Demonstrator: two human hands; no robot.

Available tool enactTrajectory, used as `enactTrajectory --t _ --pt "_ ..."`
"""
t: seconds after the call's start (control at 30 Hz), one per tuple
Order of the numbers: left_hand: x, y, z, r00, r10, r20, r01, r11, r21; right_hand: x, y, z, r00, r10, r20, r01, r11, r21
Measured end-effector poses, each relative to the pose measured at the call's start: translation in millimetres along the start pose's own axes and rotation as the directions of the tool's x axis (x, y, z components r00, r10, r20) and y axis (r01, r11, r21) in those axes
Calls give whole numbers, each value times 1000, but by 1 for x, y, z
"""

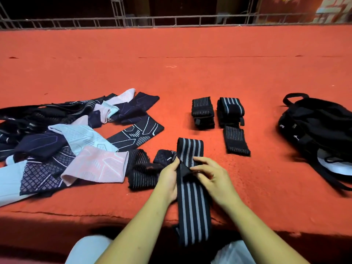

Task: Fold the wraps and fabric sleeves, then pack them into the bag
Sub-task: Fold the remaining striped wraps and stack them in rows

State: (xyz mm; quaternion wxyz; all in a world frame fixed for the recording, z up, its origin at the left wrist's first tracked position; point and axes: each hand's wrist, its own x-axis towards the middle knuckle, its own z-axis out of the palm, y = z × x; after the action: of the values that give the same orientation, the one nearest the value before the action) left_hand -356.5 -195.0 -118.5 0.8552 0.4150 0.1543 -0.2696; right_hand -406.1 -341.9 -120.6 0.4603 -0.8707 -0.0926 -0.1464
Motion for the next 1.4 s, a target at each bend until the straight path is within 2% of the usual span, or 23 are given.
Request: enactTrajectory --t 0.17,0.23,0.43,0.67,0.77,0.83,0.9,0.97,1.03,1.13,1.23,1.4 --pt "4 -3 -6 1000 5 29 -5 1000 21 14 -5 0 983 77 -166 -53 988 147" --pt "6 -5 -9 999 23 36 -23 1000 20 22 -9 -3 979 82 -187 -50 984 169" --pt "8 -8 -11 997 74 32 -74 997 -23 23 -1 -4 999 -24 25 25 1000 -15" --pt "7 -9 -9 993 104 53 -105 994 20 18 7 -11 988 -90 125 107 984 -141" --pt "7 -12 -14 968 178 178 -199 974 107 17 4 -14 980 -107 168 137 974 -179" --pt "6 -14 -16 951 220 219 -260 949 177 20 -4 -19 991 -39 131 56 990 -129" --pt "3 -13 -16 940 236 247 -293 930 223 31 -11 -25 997 69 -45 -72 995 -62" --pt "2 -13 -16 931 232 282 -309 912 269 45 -19 -33 959 229 -168 -233 972 -6" --pt "2 -13 -16 930 213 299 -306 899 312 58 -27 -42 921 375 -105 -372 927 44" --pt "2 -15 -16 927 203 314 -315 876 365 70 -32 -49 935 355 13 -355 932 72" --pt "0 -15 -14 925 200 324 -322 864 387 78 -34 -55 954 300 23 -301 952 50" --pt "-3 -15 -8 941 162 297 -285 852 439 87 -42 -62 968 209 -139 -202 977 67"
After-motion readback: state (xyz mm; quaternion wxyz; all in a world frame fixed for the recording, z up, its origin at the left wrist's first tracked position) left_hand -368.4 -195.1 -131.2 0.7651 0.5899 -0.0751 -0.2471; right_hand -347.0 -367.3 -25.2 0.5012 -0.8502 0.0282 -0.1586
